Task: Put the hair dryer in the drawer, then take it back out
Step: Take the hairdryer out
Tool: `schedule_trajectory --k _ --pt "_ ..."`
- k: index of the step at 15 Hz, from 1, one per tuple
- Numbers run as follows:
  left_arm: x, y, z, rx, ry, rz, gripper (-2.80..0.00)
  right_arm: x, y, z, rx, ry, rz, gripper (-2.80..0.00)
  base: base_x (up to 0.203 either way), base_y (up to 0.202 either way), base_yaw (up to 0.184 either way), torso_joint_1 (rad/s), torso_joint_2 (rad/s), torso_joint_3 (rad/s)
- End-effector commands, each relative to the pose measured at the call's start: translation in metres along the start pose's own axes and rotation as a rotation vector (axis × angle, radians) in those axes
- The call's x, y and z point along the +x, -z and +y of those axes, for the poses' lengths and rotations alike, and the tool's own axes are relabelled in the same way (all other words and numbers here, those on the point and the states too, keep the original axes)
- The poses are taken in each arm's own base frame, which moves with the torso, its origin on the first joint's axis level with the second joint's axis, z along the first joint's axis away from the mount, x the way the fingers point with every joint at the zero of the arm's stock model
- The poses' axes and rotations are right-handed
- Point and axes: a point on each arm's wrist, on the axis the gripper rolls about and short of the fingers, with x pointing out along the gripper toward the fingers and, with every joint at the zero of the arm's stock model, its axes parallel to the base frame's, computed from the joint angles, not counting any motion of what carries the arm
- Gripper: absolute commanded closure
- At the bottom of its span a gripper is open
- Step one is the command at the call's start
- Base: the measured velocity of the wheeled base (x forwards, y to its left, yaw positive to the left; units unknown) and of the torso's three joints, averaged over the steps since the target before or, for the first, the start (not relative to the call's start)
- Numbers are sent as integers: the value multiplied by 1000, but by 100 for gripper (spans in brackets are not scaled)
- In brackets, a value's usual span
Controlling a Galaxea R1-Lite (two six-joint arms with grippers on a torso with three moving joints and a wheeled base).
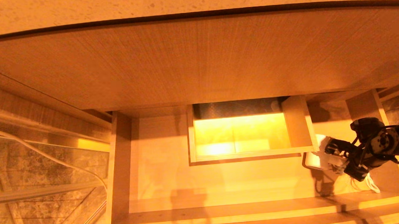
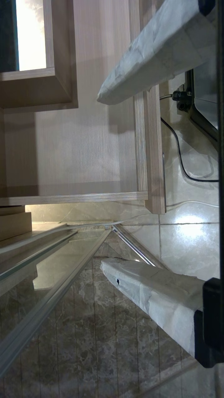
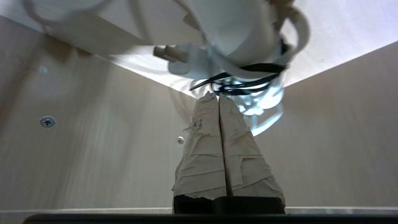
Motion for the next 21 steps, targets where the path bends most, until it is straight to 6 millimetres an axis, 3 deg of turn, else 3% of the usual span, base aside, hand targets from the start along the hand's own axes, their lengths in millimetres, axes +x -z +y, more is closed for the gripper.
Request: schedule_trajectory --k 1,13,21 --pt "0 0 0 0 0 0 -280 -9 -2 -5 -1 25 -16 0 0 0 0 0 0 0" --pt "0 0 0 0 0 0 -280 -49 -4 -21 -4 111 -73 0 0 0 0 0 0 0" --pt "0 0 0 0 0 0 -280 -41 4 -7 -31 64 -34 0 0 0 0 0 0 0"
